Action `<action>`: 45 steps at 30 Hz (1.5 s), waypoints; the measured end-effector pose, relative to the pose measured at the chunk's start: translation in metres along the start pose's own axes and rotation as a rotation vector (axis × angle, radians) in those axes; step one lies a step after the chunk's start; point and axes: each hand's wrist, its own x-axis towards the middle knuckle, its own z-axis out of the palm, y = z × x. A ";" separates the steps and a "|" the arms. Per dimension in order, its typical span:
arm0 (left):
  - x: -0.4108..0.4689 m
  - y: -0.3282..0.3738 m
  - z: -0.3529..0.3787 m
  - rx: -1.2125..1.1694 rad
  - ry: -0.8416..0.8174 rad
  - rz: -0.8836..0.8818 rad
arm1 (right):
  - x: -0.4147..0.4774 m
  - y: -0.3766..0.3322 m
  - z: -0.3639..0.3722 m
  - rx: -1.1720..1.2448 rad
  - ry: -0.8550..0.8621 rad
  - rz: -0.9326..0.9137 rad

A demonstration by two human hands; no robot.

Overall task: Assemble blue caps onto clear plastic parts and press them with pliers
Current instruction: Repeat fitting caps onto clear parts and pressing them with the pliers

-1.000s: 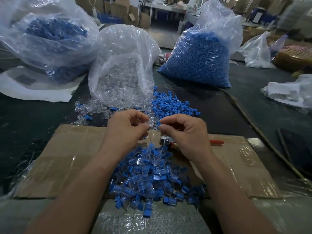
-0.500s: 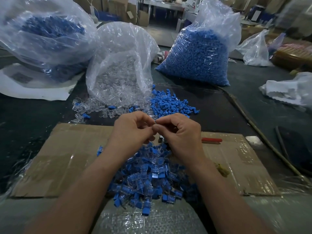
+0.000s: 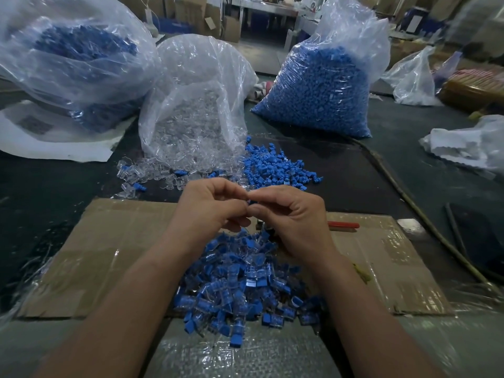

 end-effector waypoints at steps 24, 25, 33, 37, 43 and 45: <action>0.002 0.001 -0.006 -0.111 -0.091 -0.058 | 0.000 -0.001 -0.007 -0.076 -0.001 -0.100; 0.002 0.000 -0.007 -0.111 -0.091 -0.059 | 0.000 -0.002 -0.007 -0.085 -0.002 -0.104; 0.000 0.000 -0.004 -0.066 -0.081 -0.041 | -0.001 0.000 -0.008 -0.117 -0.019 -0.137; 0.000 -0.001 -0.003 -0.030 -0.079 -0.017 | 0.000 -0.002 -0.009 -0.128 -0.056 -0.112; 0.002 -0.002 -0.007 -0.051 -0.042 -0.009 | 0.005 0.001 -0.046 -0.204 -0.080 0.311; 0.002 -0.002 -0.008 -0.053 -0.024 -0.003 | 0.004 0.008 -0.065 -0.331 -0.162 0.452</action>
